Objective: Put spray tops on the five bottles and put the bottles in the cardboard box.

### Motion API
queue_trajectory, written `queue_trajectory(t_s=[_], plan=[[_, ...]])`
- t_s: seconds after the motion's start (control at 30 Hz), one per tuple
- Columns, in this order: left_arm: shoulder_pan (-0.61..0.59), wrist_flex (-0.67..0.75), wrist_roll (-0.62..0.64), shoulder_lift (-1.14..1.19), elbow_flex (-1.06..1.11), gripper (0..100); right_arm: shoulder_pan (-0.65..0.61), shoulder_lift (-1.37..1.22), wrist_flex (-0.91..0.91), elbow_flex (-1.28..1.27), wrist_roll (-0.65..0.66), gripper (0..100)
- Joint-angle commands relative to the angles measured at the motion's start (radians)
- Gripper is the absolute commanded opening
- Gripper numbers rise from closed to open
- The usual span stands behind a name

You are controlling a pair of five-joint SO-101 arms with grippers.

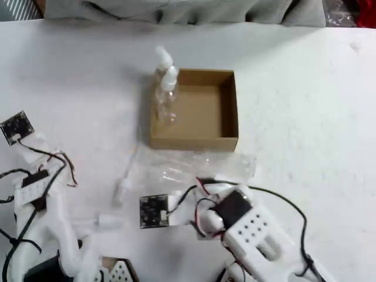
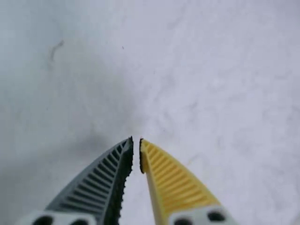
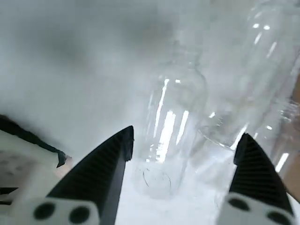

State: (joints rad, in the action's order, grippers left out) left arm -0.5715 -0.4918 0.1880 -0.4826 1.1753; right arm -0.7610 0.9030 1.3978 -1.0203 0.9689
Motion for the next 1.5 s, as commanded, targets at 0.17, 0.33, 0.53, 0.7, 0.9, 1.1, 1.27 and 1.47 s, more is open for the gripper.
queue_trajectory(t_s=[0.17,0.33,0.53,0.7,0.9,1.1,1.27,1.47], plan=[[-0.005,0.018,0.012,-0.002,-0.058,2,-0.007,-0.147,-0.219,-0.098,0.011,30.9],[-0.005,0.018,0.012,-0.002,-0.058,2,-0.008,-0.272,-0.321,-0.098,-0.006,30.8],[-0.005,0.018,0.011,-0.001,-0.058,2,-0.013,-0.444,-0.481,-0.089,-0.008,29.3],[-0.005,0.018,0.012,-0.001,-0.058,2,-0.008,-0.432,-0.49,-0.061,-0.008,3.2],[-0.008,0.018,0.014,0.001,-0.058,2,0.002,-0.377,-0.378,0.083,-0.147,0.9],[-0.008,0.02,0.015,0.002,-0.058,2,0.015,-0.377,-0.232,0.397,-0.451,1.5],[-0.01,0.02,0.015,0.002,-0.058,2,0.015,-0.378,-0.349,0.548,-0.835,1.5],[-0.024,0.02,0.017,0.002,-0.058,2,0.015,-0.433,-0.71,0.557,-1.151,1.5]])
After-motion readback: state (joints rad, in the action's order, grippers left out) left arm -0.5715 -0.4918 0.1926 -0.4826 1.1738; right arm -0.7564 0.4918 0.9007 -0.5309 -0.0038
